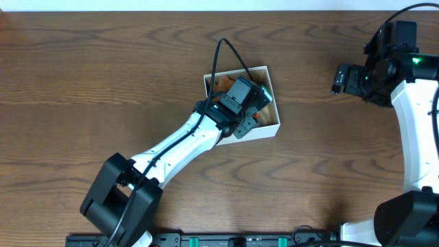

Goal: Pack container

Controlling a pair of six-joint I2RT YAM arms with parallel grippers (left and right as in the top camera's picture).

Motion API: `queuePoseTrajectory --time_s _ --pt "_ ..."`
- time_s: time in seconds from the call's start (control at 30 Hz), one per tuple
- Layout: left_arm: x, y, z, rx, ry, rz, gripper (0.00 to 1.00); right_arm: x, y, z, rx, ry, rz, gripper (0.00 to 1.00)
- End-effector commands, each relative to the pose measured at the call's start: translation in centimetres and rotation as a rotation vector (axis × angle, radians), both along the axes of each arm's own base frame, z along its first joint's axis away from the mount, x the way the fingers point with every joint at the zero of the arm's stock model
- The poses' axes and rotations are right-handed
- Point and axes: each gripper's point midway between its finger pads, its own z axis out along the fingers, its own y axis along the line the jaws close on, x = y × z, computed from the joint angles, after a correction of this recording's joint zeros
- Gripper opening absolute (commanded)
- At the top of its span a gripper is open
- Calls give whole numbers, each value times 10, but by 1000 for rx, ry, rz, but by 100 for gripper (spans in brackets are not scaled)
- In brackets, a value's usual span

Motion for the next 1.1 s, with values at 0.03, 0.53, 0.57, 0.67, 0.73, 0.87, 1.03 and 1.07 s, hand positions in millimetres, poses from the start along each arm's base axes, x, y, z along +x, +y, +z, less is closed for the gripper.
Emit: queuePoseTrajectory --time_s 0.03,0.53,0.57,0.67,0.73,0.87,1.03,1.07 --pt "0 -4 37 -65 -60 -7 75 0 0 -2 1 6 8 99" --pt "39 152 99 -185 -69 617 98 21 47 6 -64 -82 198 99" --pt "44 165 99 -205 -67 681 98 26 52 9 -72 -105 213 99" --pt "58 203 103 -272 -76 854 98 46 64 20 -101 -200 233 99" --pt "61 218 103 -274 -84 891 98 62 68 31 -108 -281 228 99" --pt "59 239 103 -255 -82 927 98 61 70 35 -100 -292 226 99" --pt "25 247 113 -229 -40 945 98 43 67 44 -44 -274 122 99" --pt "18 248 115 -233 -43 948 98 40 67 50 -43 -287 123 99"
